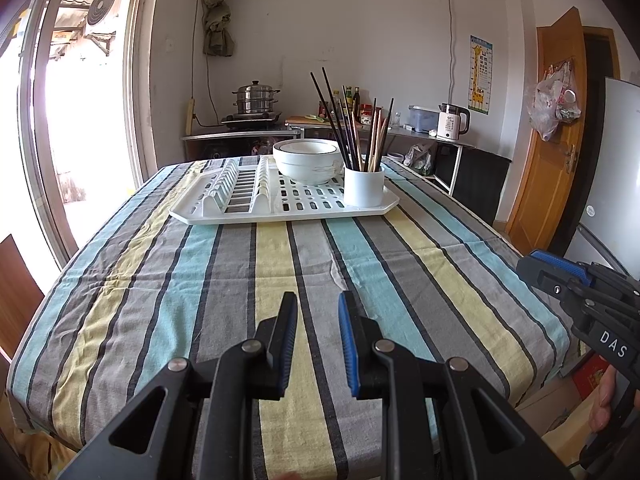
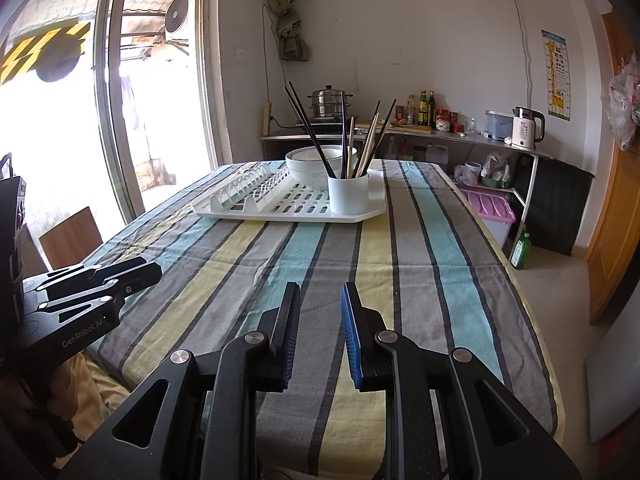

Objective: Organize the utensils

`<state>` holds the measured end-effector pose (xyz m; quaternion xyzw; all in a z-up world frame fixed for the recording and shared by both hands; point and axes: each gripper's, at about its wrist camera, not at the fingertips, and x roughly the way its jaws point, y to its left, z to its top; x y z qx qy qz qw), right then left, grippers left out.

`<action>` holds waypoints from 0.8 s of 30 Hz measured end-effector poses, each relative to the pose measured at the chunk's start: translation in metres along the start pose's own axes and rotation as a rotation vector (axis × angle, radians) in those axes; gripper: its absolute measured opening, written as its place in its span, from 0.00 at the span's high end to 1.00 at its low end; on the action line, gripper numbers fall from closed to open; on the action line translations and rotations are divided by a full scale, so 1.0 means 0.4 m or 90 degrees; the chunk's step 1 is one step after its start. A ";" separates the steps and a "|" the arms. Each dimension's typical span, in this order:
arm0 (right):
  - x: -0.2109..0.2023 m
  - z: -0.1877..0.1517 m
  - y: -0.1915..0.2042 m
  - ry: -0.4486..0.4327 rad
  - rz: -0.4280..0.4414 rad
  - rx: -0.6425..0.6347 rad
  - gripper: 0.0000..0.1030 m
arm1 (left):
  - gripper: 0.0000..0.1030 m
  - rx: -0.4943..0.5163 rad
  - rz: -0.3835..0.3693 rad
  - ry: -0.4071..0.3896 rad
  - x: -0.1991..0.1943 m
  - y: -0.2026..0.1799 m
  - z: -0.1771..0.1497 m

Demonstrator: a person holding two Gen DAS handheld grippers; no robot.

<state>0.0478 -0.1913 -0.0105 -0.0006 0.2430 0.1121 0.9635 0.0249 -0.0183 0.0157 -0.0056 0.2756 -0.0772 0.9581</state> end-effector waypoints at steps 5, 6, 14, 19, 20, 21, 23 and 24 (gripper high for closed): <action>-0.002 0.002 0.001 -0.002 0.000 -0.003 0.79 | 0.78 0.000 0.000 0.001 -0.001 -0.001 0.001; -0.003 0.002 0.001 -0.003 0.000 -0.003 0.79 | 0.78 0.000 0.000 0.001 -0.001 -0.001 0.001; -0.003 0.002 0.001 -0.003 0.000 -0.004 0.79 | 0.78 -0.002 0.004 0.003 0.005 0.002 0.002; -0.003 0.002 0.002 -0.002 0.000 -0.005 0.79 | 0.78 0.000 0.005 0.005 0.010 0.002 0.001; -0.003 0.002 0.002 -0.002 0.000 -0.005 0.79 | 0.78 0.001 0.004 0.006 0.012 0.001 0.000; -0.003 0.003 0.002 -0.003 0.000 -0.005 0.79 | 0.78 0.004 0.005 0.007 0.013 0.000 -0.001; -0.004 0.003 0.001 -0.003 0.000 -0.005 0.79 | 0.78 0.003 0.008 0.008 0.016 0.000 -0.003; -0.004 0.002 0.001 -0.004 0.000 -0.005 0.79 | 0.78 0.002 0.007 0.009 0.017 0.001 -0.003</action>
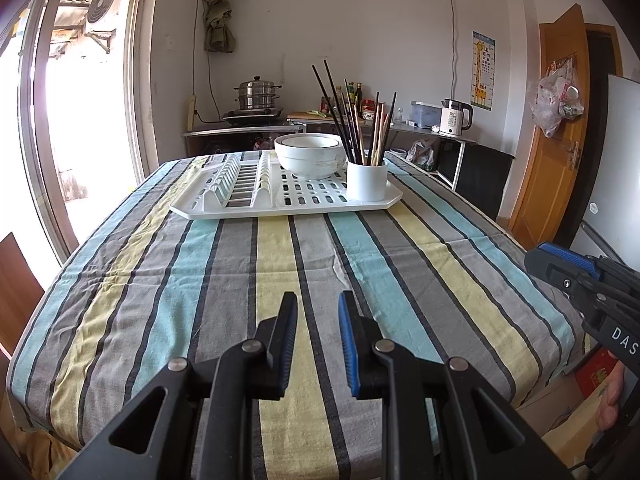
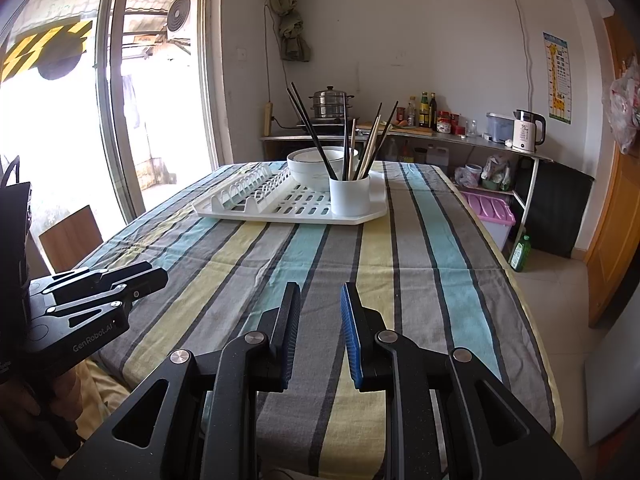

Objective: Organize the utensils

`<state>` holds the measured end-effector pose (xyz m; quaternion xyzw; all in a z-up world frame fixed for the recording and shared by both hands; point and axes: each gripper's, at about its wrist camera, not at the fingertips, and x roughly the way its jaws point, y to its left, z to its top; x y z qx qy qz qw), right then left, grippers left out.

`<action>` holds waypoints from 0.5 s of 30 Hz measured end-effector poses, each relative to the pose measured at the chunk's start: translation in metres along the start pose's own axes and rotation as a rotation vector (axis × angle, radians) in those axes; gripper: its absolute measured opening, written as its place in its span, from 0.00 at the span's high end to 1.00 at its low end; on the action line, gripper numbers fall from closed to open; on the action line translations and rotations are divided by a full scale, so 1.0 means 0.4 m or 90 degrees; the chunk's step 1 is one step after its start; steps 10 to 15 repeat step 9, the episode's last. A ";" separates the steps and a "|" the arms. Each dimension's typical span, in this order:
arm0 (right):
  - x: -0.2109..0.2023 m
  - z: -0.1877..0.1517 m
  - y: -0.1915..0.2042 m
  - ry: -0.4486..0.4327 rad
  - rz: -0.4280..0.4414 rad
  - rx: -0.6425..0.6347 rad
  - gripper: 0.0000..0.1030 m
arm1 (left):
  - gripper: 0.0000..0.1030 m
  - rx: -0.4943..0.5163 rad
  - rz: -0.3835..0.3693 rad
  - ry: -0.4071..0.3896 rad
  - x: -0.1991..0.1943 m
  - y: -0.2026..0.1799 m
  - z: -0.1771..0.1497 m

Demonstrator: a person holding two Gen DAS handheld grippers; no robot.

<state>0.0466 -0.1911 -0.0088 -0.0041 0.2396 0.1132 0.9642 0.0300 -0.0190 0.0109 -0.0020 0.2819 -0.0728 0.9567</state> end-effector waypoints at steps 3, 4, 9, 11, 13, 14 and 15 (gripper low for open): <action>0.000 0.001 0.000 0.000 -0.001 0.000 0.79 | 0.78 -0.001 -0.001 -0.001 0.001 0.000 -0.001; 0.000 0.001 0.000 0.001 0.000 0.000 0.79 | 0.78 -0.003 -0.002 0.000 0.001 0.000 -0.001; -0.001 0.001 -0.001 0.000 -0.002 -0.001 0.79 | 0.78 -0.007 -0.003 -0.002 0.000 0.002 -0.002; -0.001 0.001 -0.001 0.000 -0.002 -0.001 0.79 | 0.78 -0.007 -0.003 -0.002 0.000 0.002 -0.002; -0.001 0.001 -0.001 0.000 -0.002 -0.001 0.79 | 0.78 -0.007 -0.003 -0.002 0.000 0.002 -0.002; -0.001 0.001 -0.001 0.000 -0.002 -0.001 0.79 | 0.78 -0.007 -0.003 -0.002 0.000 0.002 -0.002; -0.001 0.001 -0.001 0.000 -0.002 -0.001 0.79 | 0.78 -0.007 -0.003 -0.002 0.000 0.002 -0.002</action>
